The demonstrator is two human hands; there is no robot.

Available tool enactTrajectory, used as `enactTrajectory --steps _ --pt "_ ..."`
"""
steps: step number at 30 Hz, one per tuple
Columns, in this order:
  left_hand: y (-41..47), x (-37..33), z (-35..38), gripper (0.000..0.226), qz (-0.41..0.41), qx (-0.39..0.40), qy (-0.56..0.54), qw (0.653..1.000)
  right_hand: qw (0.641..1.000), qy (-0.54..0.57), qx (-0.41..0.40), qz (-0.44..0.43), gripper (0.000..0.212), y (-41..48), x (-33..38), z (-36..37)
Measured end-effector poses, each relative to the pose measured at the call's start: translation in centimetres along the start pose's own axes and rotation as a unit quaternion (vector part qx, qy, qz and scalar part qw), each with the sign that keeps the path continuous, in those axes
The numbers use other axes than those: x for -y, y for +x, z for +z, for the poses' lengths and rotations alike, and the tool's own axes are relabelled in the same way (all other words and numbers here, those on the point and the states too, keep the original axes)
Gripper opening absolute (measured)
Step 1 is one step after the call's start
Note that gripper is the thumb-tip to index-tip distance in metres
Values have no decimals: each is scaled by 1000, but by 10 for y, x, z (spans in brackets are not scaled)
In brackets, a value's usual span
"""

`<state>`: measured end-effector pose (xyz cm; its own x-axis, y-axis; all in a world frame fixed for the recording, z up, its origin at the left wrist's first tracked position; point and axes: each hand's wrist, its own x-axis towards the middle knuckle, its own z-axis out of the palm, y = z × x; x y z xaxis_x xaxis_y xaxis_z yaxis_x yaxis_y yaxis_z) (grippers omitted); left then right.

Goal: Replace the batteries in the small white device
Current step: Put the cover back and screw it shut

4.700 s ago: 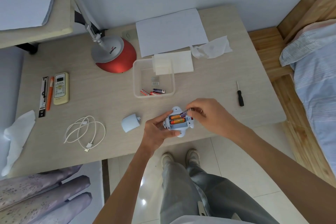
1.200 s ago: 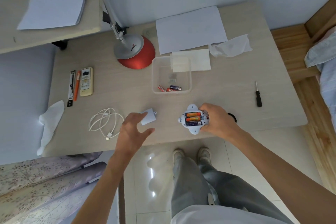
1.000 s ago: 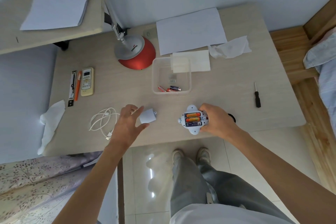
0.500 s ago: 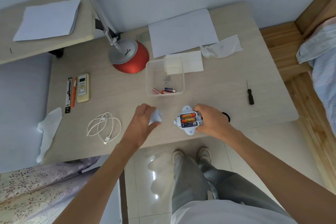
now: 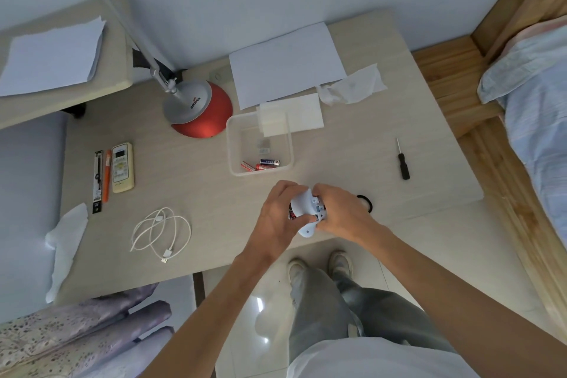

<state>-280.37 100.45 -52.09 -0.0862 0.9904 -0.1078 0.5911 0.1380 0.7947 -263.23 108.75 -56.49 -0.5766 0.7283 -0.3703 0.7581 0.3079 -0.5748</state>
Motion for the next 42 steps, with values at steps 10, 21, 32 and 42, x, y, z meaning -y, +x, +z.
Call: enactTrajectory --steps 10,21,32,42 --pt "-2 7 3 56 8 3 36 999 1000 27 -8 0 40 1 -3 4" --pt "-6 17 8 54 14 2 22 1000 1000 22 -9 -4 46 2 -4 6" --pt "-8 40 9 61 10 11 55 998 1000 9 2 -27 47 0 -5 0" --pt "-10 51 12 69 -8 -10 43 999 999 27 4 -24 50 0 -11 3"
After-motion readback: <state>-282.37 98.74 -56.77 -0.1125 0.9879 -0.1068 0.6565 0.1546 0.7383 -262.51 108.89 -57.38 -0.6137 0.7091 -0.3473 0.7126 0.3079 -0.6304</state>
